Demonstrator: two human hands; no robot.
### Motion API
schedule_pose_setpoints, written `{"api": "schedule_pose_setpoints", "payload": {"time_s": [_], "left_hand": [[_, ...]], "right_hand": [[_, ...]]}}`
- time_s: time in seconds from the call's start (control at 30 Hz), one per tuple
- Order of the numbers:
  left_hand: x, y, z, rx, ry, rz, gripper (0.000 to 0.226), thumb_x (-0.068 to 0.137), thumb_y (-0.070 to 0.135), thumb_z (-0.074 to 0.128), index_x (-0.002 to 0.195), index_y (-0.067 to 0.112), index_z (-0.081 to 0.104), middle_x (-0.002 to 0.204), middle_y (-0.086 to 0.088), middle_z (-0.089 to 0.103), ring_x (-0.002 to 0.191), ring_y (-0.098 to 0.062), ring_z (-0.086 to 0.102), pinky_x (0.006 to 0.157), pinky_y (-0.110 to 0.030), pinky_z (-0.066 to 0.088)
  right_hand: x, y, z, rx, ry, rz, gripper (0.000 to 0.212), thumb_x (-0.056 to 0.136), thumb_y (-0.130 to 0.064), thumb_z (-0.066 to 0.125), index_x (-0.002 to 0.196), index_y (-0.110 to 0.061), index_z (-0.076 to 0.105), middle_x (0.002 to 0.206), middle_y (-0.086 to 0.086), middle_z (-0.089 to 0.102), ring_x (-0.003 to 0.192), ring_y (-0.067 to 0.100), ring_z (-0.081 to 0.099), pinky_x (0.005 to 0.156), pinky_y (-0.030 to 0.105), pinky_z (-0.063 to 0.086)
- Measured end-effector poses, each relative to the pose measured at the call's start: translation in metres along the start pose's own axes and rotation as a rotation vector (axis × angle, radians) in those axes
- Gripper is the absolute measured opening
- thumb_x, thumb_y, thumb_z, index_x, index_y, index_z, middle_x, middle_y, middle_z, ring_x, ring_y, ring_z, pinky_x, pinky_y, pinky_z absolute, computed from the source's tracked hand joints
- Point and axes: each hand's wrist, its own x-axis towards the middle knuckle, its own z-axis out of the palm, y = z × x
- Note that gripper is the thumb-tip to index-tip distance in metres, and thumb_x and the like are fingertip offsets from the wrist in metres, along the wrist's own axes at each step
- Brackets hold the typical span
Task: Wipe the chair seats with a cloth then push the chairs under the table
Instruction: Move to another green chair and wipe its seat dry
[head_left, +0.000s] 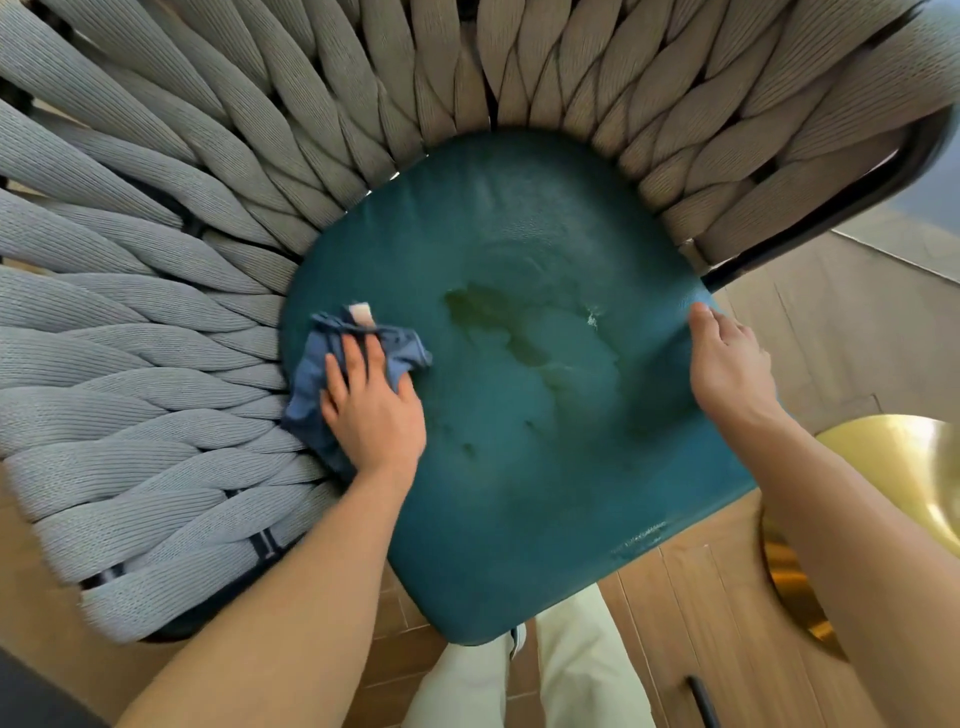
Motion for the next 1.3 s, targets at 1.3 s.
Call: {"api": "schedule_pose_setpoints", "payload": {"time_s": [1.3], "left_hand": [[0.007, 0.114, 0.013, 0.135, -0.067, 0.720, 0.065, 0.097, 0.039, 0.043, 0.154, 0.024, 0.016, 0.163, 0.001, 0.009, 0.150, -0.031, 0.003, 0.118, -0.059, 0.008]], "right_hand": [[0.012, 0.017, 0.016, -0.056, 0.099, -0.021, 0.054, 0.101, -0.047, 0.024, 0.145, -0.019, 0.039, 0.153, 0.008, 0.034, 0.138, 0.035, 0.025, 0.116, 0.053, 0.018]]}}
